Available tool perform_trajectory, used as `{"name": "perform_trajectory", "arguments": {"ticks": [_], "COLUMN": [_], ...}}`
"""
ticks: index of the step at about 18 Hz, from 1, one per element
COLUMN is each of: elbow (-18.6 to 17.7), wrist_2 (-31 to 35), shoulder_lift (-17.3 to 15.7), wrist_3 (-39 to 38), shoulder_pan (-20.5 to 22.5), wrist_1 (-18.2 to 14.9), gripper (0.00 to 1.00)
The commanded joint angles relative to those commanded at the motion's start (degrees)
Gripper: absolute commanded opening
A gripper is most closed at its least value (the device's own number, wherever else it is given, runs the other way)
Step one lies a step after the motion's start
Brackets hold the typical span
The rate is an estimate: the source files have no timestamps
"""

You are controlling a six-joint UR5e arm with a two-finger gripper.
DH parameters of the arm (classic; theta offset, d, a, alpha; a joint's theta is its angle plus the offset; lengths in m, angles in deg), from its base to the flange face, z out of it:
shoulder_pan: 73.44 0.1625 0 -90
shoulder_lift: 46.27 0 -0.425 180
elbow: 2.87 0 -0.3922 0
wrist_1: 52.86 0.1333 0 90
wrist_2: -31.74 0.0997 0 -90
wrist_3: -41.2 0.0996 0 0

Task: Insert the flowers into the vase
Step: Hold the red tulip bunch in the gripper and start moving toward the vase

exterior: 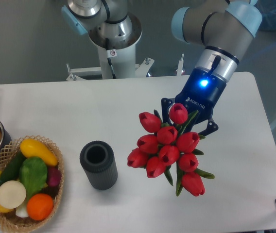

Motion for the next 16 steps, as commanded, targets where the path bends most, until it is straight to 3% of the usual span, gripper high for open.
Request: {"name": "perform_trajectory", "arguments": {"ticks": [16], "elbow": [-1.2], "wrist_2": [-2.5], "shoulder_lift": [-0.3], "wrist_3": [0.2], "shoulder_pan": [-0.7], "wrist_1": [0.1], "gripper": [0.18]}}
